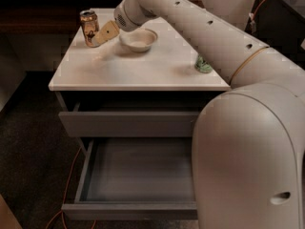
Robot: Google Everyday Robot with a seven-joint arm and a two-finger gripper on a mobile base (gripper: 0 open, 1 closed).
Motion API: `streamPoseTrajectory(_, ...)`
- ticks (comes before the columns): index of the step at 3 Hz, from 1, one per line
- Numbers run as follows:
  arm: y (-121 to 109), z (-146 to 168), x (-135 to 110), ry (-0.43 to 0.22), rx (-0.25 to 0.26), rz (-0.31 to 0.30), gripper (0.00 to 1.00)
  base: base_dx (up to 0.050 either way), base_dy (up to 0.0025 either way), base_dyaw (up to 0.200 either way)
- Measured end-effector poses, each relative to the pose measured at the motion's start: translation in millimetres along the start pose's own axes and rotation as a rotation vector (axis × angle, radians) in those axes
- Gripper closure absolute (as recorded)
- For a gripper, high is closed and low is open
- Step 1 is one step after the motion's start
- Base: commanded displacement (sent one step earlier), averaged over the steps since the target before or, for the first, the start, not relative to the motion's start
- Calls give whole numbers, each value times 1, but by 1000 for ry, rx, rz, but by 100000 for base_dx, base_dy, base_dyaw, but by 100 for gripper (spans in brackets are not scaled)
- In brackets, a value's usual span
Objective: Place orange can into middle drawer
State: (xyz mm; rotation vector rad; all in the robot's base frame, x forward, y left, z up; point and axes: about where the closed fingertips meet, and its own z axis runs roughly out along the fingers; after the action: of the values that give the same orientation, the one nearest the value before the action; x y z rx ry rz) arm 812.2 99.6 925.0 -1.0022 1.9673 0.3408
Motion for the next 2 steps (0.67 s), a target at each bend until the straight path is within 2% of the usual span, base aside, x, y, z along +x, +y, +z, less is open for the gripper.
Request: streamPoseTrajectory(2, -23, 51, -18, -103, 22, 65, 0, 0, 0, 0)
